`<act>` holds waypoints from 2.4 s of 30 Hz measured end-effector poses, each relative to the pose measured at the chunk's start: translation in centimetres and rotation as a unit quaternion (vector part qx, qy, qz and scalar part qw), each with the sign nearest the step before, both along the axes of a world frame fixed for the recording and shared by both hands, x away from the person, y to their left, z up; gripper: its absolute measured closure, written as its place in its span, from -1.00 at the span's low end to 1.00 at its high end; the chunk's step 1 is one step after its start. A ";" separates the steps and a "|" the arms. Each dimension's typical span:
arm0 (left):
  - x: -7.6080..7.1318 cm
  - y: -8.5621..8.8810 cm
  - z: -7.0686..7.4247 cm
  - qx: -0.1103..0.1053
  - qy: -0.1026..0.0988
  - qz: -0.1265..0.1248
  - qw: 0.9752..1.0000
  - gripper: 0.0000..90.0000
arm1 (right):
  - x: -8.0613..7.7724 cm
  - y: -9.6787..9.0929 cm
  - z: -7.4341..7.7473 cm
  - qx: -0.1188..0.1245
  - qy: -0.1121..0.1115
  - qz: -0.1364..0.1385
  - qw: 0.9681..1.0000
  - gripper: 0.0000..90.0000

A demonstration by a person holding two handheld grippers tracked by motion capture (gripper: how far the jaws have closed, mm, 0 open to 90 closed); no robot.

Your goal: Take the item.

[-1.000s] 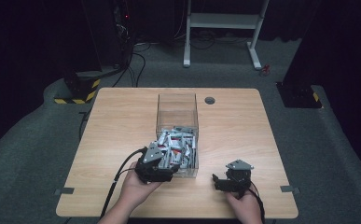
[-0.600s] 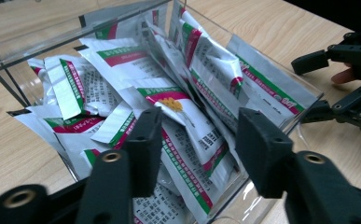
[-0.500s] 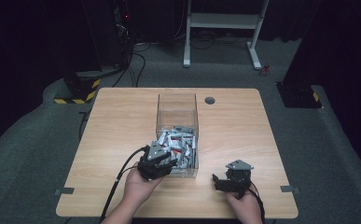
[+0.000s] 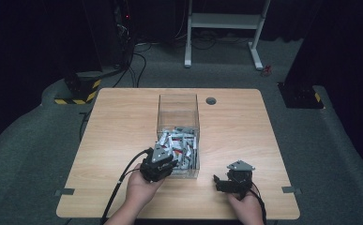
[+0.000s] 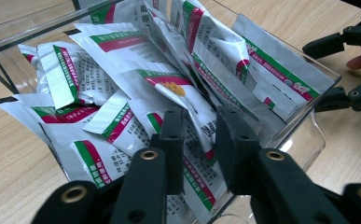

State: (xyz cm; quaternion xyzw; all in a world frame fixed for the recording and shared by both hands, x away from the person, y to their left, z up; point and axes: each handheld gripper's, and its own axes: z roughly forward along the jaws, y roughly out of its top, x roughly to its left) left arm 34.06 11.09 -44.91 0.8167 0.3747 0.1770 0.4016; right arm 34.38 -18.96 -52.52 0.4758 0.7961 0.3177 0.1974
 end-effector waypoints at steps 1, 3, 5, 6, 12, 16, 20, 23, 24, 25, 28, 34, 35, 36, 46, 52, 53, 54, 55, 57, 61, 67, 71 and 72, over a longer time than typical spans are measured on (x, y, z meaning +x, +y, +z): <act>0.0 0.0 0.0 0.001 0.001 -0.001 1.000 0.67 | 0.0 0.0 0.0 0.000 0.000 0.000 1.000 -0.82; 0.0 0.0 0.0 0.001 0.001 -0.001 1.000 0.71 | 0.0 0.0 0.0 0.000 0.000 0.000 1.000 -0.83; 0.0 0.0 0.0 0.004 0.001 -0.004 1.000 0.75 | 0.0 0.0 0.0 0.000 0.000 0.000 1.000 -0.82; 0.0 0.0 -0.1 0.004 0.000 -0.004 1.000 0.77 | 0.0 0.0 0.0 0.000 0.000 0.000 1.000 -0.83; -0.1 0.0 -0.1 -0.001 -0.002 -0.005 1.000 0.91 | 0.0 0.0 0.0 0.000 0.000 0.000 1.000 -0.82; -0.1 0.2 -0.3 -0.011 -0.002 -0.005 1.000 0.96 | 0.0 0.0 0.0 0.000 0.000 0.000 1.000 -0.82; -0.1 0.6 -0.2 -0.027 -0.005 0.003 1.000 0.96 | 0.0 0.0 0.0 -0.001 0.000 0.000 1.000 -0.83; -0.1 0.8 -0.2 -0.033 -0.008 0.007 0.999 0.97 | 0.0 0.0 0.0 -0.001 0.000 0.000 1.000 -0.83; -0.1 0.9 -0.1 -0.033 -0.008 0.009 0.999 0.97 | 0.0 0.0 0.0 0.000 0.000 0.000 1.000 -0.83; -0.2 1.0 -0.1 -0.034 -0.010 0.010 0.999 0.97 | 0.0 0.0 0.0 -0.001 0.000 0.000 1.000 -0.82; -0.2 1.1 0.0 -0.037 -0.011 0.012 0.999 0.97 | 0.0 0.0 0.0 0.000 0.000 0.000 1.000 -0.82; -0.3 1.5 0.1 -0.042 -0.019 0.018 0.999 0.97 | 0.0 0.0 0.0 0.000 0.000 0.000 1.000 -0.82; -0.3 1.6 0.2 -0.044 -0.020 0.019 0.999 0.98 | 0.0 0.0 0.0 0.000 0.000 0.000 1.000 -0.83; -0.4 1.7 0.3 -0.045 -0.023 0.020 0.999 0.98 | 0.0 0.0 0.0 0.000 0.000 0.000 1.000 -0.83; -0.5 2.4 0.6 -0.058 -0.027 0.026 0.998 0.98 | 0.0 0.0 0.0 0.000 0.000 0.000 1.000 -0.83; -0.6 2.6 0.7 -0.063 -0.030 0.027 0.997 0.98 | 0.0 0.0 0.0 0.000 0.001 0.000 1.000 -0.82; -0.6 2.6 0.7 -0.063 -0.030 0.027 0.997 0.98 | 0.0 0.0 0.0 0.000 0.001 0.000 1.000 -0.82; -0.7 2.6 0.8 -0.064 -0.032 0.027 0.997 0.98 | 0.0 0.0 0.0 0.000 0.001 0.000 1.000 -0.82; -0.7 2.7 0.8 -0.066 -0.034 0.028 0.997 0.98 | 0.0 0.0 0.0 0.000 0.002 -0.001 1.000 -0.82; -0.7 2.8 0.9 -0.070 -0.035 0.028 0.997 0.98 | 0.0 0.0 0.0 0.000 0.001 0.000 1.000 -0.82; -0.8 3.0 0.9 -0.077 -0.038 0.030 0.996 0.99 | 0.0 0.0 0.0 0.000 0.001 0.000 1.000 -0.82; -0.9 3.3 1.2 -0.086 -0.043 0.031 0.995 0.98 | 0.0 0.0 0.0 0.000 0.001 0.000 1.000 -0.82; -0.9 3.5 1.3 -0.094 -0.048 0.030 0.994 0.98 | 0.0 0.0 0.0 0.000 0.001 0.000 1.000 -0.82; -0.9 3.6 1.3 -0.096 -0.050 0.031 0.994 0.98 | 0.0 0.0 0.0 0.000 0.001 0.000 1.000 -0.82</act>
